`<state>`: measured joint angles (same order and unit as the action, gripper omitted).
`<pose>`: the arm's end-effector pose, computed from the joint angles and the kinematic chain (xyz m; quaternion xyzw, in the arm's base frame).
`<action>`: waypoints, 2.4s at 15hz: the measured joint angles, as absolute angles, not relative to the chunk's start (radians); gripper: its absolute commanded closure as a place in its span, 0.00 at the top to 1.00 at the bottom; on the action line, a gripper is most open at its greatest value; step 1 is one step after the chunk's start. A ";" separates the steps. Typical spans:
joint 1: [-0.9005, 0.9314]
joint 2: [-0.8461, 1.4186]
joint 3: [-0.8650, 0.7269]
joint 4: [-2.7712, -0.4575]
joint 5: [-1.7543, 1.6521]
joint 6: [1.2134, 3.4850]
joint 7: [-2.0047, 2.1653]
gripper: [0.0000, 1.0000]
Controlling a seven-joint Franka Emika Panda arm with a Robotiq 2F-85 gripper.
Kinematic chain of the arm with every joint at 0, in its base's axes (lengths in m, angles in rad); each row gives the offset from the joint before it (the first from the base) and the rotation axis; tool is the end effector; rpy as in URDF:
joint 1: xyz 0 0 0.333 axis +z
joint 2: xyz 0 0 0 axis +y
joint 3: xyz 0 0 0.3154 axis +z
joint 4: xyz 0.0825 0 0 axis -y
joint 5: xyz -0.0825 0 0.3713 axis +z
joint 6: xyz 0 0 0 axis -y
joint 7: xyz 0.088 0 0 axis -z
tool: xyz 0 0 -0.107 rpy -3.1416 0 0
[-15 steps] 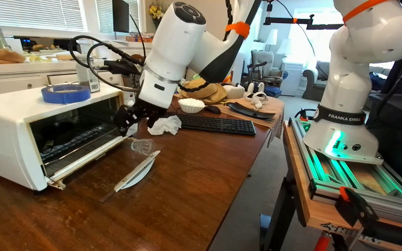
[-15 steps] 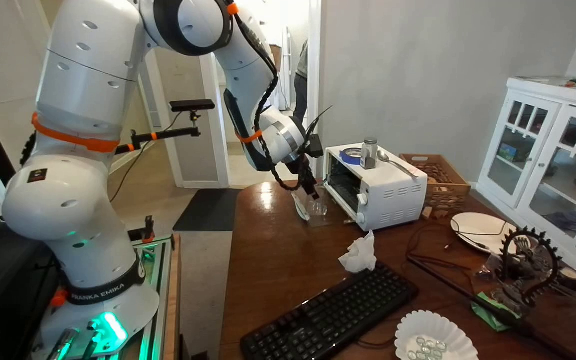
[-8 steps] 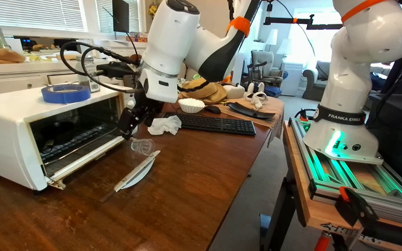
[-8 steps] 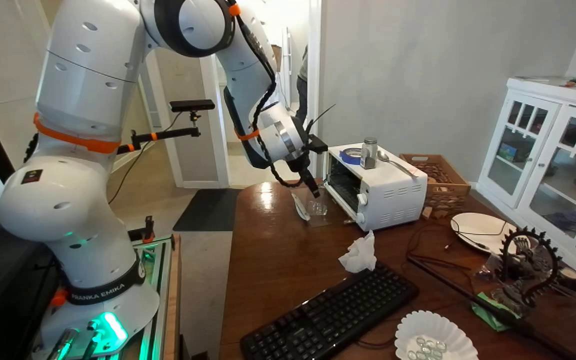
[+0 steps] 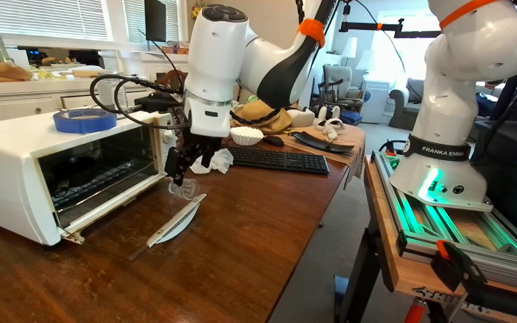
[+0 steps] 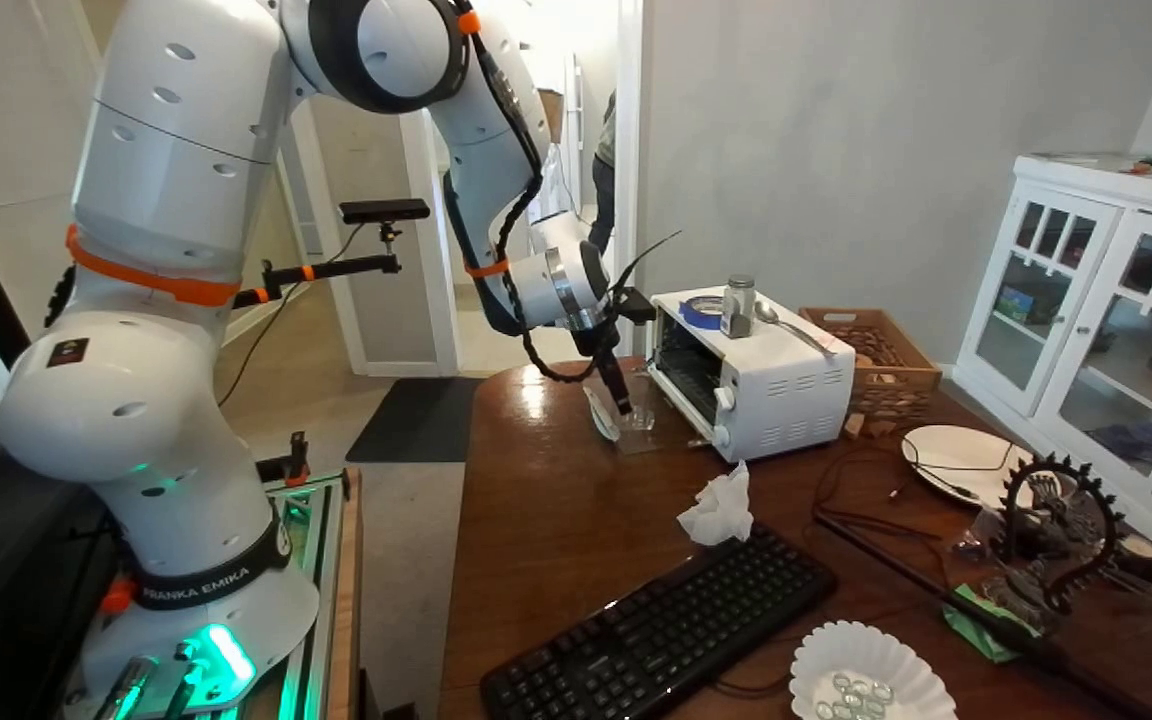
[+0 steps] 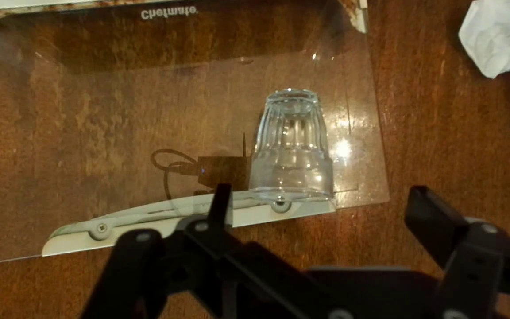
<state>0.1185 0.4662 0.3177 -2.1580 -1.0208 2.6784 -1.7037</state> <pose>0.4921 0.2596 0.2027 0.0682 0.9807 -0.0545 0.1752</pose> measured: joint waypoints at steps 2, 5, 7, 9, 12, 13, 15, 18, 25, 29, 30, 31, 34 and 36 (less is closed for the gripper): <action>0.132 0.466 0.304 -2.158 -1.002 2.666 -1.687 1.00; 0.150 0.471 0.294 -2.157 -0.970 2.658 -1.667 1.00; 0.163 0.479 0.289 -2.151 -0.960 2.658 -1.648 1.00; 0.180 0.492 0.279 -2.138 -0.960 2.658 -1.619 1.00; 0.204 0.514 0.257 -2.112 -0.960 2.648 -1.579 1.00; 0.209 0.521 0.251 -2.104 -0.960 2.640 -1.567 1.00; 0.219 0.535 0.241 -2.090 -0.960 2.624 -1.545 1.00; 0.226 0.558 0.233 -2.071 -0.960 2.606 -1.526 0.66; 0.230 0.585 0.227 -2.052 -0.961 2.598 -1.490 0.35; 0.233 0.583 0.220 -2.044 -0.967 2.598 -1.454 0.35; 0.232 0.578 0.220 -2.042 -0.966 2.600 -1.444 0.35; 0.229 0.571 0.220 -2.042 -0.964 2.604 -1.434 0.35; 0.204 0.538 0.231 -2.044 -0.924 2.613 -1.433 0.35; 0.168 0.525 0.250 -2.055 -0.847 2.618 -1.456 0.35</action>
<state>0.1678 0.5246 0.2496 -2.0549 -0.8471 2.6179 -1.4559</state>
